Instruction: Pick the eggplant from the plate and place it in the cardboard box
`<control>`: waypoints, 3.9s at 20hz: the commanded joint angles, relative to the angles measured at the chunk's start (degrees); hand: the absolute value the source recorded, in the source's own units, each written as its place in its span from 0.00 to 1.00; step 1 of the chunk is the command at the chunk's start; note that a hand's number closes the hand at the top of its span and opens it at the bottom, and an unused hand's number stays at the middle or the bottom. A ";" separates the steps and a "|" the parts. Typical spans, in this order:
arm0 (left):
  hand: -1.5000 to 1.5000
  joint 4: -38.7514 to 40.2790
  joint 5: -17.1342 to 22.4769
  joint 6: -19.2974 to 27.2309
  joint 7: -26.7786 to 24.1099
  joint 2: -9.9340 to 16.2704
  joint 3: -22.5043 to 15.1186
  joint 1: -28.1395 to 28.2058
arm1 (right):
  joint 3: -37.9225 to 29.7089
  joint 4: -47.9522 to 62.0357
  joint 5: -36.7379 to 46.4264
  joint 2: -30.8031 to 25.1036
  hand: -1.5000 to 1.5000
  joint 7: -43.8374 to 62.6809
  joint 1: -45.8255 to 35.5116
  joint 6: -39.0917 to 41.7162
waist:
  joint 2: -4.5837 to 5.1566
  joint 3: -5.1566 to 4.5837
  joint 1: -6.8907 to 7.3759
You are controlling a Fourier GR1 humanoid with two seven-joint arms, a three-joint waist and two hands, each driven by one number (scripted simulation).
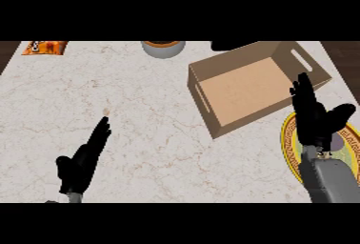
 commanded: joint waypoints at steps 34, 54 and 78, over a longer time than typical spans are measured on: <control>0.50 7.61 -12.68 -2.19 4.01 6.19 4.20 -13.16 | -6.10 4.70 22.14 -54.87 0.00 -19.84 9.93 46.10 | -0.50 1.90 2.74; 0.50 4.38 -19.24 -4.78 2.78 1.92 9.18 -9.14 | -1.75 6.71 37.03 -42.33 0.00 -7.36 -0.37 54.04 | -0.51 1.96 3.19; 0.50 8.21 -24.40 -10.15 2.65 -3.11 15.55 -12.19 | -0.32 17.51 57.30 -29.83 0.00 -13.70 -5.78 43.97 | -0.47 1.95 3.01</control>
